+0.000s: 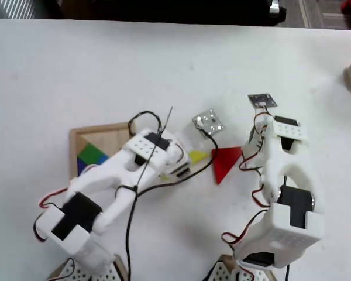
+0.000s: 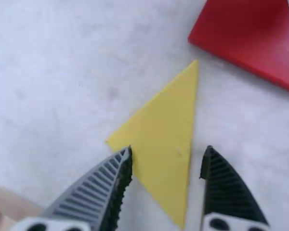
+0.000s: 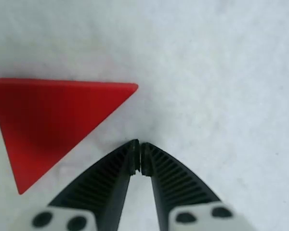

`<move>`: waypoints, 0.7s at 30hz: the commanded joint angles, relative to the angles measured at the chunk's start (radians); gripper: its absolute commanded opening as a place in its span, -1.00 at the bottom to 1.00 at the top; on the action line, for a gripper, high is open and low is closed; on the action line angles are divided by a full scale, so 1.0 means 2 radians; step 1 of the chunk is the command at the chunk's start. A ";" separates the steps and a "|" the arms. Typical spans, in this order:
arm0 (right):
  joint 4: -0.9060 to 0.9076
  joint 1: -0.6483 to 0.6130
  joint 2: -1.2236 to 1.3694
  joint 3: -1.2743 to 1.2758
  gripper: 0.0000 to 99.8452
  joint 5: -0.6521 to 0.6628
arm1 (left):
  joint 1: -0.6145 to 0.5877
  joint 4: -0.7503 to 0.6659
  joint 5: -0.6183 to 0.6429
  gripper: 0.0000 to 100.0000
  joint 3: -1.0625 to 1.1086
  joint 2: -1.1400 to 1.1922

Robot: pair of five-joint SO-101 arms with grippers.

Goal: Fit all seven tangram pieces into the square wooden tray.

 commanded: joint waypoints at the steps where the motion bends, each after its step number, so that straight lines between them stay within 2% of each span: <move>1: -0.009 -0.008 -0.021 -0.002 -0.96 -0.004 | -0.004 0.005 -0.004 -0.51 -0.018 -0.006; 3: -0.010 -0.014 -0.021 -0.002 -0.96 -0.004 | -0.004 0.022 -0.008 -0.51 -0.025 -0.007; 9: -0.010 -0.015 -0.009 -0.007 -0.96 -0.004 | -0.013 0.133 -0.101 -0.51 -0.120 -0.006; 12: -0.010 -0.015 -0.009 -0.007 -0.96 -0.005 | -0.026 0.137 -0.117 -0.49 -0.143 -0.005; 17: -0.010 -0.014 -0.008 -0.008 -0.96 -0.005 | -0.037 0.130 -0.117 -0.25 -0.146 -0.002; 21: -0.010 -0.014 -0.008 -0.008 -0.96 -0.005 | -0.038 0.090 -0.117 -0.22 -0.123 0.000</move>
